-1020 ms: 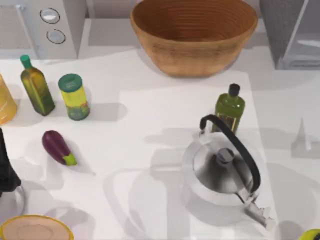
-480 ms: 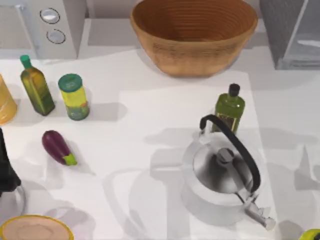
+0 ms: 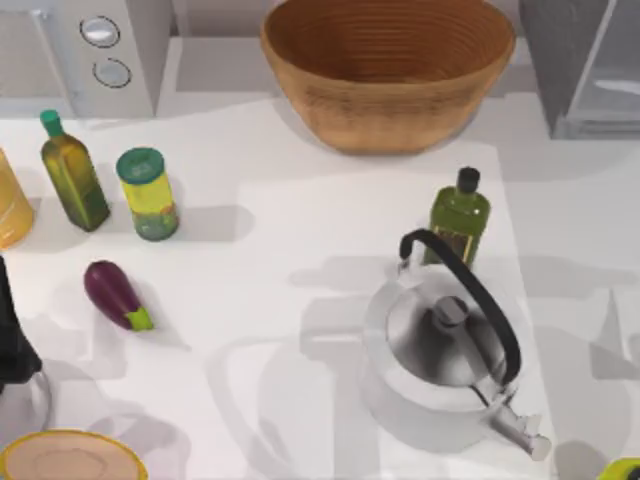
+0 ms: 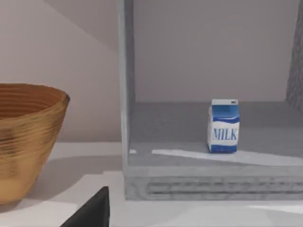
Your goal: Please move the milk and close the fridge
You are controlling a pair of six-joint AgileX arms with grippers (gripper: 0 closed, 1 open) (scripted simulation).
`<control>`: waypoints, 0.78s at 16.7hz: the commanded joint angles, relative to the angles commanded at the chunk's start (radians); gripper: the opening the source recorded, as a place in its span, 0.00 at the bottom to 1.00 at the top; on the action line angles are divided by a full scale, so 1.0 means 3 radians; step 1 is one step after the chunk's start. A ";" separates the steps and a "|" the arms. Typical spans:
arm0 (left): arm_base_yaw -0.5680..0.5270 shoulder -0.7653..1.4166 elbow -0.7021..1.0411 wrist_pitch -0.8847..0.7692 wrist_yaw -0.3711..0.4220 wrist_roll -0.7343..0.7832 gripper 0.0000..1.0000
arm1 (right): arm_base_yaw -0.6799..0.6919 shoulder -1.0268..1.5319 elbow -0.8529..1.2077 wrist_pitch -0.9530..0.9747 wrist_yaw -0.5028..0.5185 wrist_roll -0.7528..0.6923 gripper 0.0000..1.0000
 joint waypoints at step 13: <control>0.0000 0.0000 0.0000 0.0000 0.0000 0.0000 1.00 | -0.0002 -0.1906 0.1556 -0.3649 0.0031 0.0030 1.00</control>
